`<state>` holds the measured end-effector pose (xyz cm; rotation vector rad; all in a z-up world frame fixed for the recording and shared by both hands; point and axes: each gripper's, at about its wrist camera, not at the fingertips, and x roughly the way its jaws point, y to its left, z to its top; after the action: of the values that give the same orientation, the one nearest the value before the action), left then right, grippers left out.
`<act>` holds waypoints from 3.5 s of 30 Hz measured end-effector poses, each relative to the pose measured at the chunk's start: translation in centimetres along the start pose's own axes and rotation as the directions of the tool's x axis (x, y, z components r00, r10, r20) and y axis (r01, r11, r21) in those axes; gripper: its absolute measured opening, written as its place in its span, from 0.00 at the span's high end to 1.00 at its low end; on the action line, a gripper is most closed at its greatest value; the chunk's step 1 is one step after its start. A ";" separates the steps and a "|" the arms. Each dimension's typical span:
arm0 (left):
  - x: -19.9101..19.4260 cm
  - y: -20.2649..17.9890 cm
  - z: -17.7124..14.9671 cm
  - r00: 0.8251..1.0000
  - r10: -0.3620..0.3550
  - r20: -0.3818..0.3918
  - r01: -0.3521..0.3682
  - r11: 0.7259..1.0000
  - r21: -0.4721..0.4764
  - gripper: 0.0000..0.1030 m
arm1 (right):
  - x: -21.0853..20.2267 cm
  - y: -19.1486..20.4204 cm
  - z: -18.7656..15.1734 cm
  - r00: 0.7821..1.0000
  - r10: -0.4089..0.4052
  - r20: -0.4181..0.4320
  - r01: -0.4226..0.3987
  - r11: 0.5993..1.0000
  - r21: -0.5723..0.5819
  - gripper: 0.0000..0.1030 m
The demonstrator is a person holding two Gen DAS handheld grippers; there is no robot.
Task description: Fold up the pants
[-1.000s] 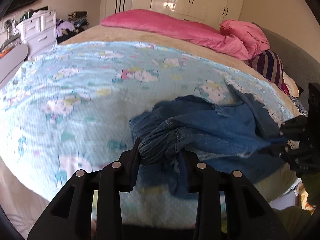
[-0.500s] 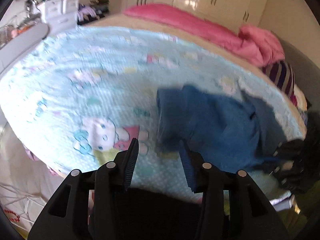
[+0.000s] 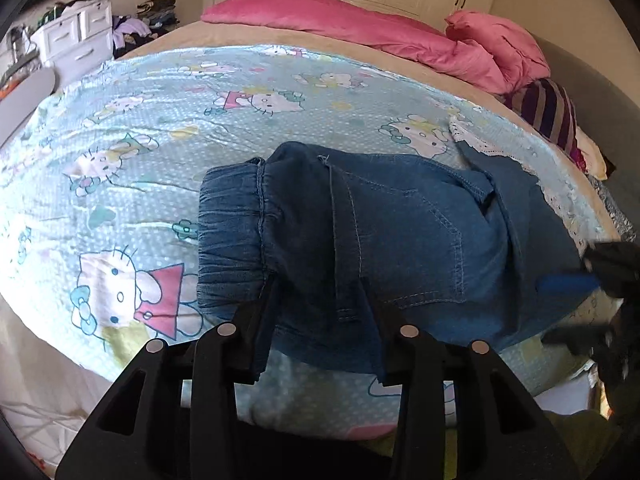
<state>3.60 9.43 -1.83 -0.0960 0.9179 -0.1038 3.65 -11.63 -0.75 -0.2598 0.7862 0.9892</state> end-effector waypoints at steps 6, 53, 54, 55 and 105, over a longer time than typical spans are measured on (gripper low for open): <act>-0.1 0.2 -0.3 1.000 -0.015 0.012 0.015 1.000 -0.008 0.64 | 4.8 -0.8 -0.2 0.990 -0.016 -0.143 0.026 0.997 0.068 0.68; 6.1 -14.1 2.9 0.934 -0.331 -0.133 0.346 0.930 0.119 0.58 | 5.3 -23.9 6.5 0.871 -0.421 -0.253 0.491 0.765 0.417 0.25; 6.5 -14.3 2.8 0.931 -0.338 -0.139 0.355 0.928 0.116 0.64 | 5.8 -24.4 6.6 0.865 -0.426 -0.264 0.501 0.760 0.415 0.25; 6.9 -14.6 2.4 0.928 -0.341 -0.148 0.359 0.925 0.125 0.70 | 6.4 -25.0 6.5 0.858 -0.431 -0.278 0.512 0.751 0.416 0.25; 1.2 -16.7 -1.0 0.970 -0.236 -0.056 0.236 0.868 0.438 0.93 | -17.4 -15.3 -16.0 0.904 -0.400 -0.151 0.380 0.586 0.716 0.93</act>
<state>2.70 -7.33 -1.27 0.2174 0.8600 -0.5392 3.34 -39.77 -2.09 0.2858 0.9910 0.1908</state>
